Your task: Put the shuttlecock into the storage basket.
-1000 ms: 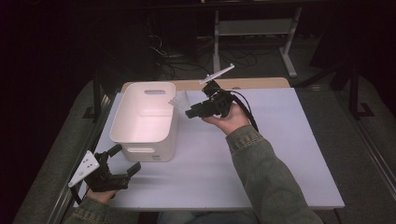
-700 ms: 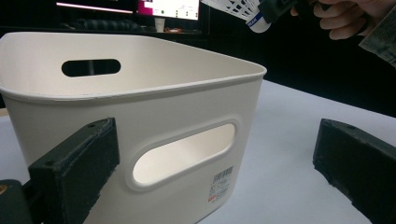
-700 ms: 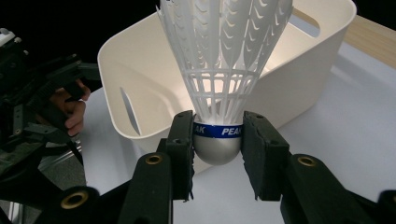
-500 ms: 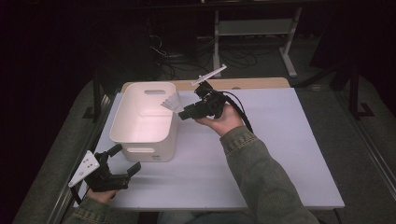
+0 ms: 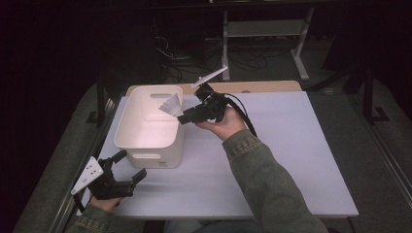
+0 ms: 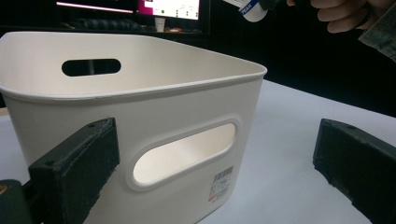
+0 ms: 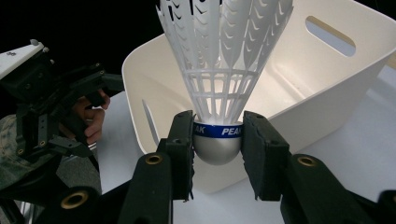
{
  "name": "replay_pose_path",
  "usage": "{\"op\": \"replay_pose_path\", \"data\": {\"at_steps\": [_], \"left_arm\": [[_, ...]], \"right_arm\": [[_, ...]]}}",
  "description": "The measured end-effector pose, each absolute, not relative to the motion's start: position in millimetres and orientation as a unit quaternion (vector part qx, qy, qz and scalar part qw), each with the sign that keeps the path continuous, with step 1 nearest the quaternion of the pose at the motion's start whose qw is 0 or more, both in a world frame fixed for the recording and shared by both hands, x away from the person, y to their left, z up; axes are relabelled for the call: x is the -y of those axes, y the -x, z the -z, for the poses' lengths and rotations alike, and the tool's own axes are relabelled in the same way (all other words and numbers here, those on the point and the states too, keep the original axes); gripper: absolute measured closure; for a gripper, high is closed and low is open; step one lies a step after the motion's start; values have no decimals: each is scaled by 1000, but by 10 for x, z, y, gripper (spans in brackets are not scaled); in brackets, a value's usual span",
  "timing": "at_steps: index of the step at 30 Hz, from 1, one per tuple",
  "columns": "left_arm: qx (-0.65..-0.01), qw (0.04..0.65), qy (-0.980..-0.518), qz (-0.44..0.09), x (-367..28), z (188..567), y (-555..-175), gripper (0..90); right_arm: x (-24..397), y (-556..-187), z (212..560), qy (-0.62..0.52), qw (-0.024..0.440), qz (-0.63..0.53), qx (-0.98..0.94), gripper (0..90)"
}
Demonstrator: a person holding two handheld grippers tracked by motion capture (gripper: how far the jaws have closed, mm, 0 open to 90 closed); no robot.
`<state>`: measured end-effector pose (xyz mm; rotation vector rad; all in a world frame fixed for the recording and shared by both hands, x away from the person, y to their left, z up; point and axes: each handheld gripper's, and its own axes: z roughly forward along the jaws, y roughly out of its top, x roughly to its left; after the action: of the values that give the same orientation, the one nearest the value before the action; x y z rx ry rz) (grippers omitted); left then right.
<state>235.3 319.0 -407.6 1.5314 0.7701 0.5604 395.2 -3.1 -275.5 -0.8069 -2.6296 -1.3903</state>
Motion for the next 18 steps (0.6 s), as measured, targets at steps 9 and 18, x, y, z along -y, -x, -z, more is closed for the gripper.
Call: {"op": "replay_pose_path", "data": {"at_steps": [9,18], "left_arm": [[-335,616,-670,-244,-3199,4075,-2353,0],[-334,620,-668,-242,-3188,4079,-2351,0]], "right_arm": [[-100,-3953,2758,250,30,448,858,638],[-195,-3932,2752,252,45,449,856,638]]}}
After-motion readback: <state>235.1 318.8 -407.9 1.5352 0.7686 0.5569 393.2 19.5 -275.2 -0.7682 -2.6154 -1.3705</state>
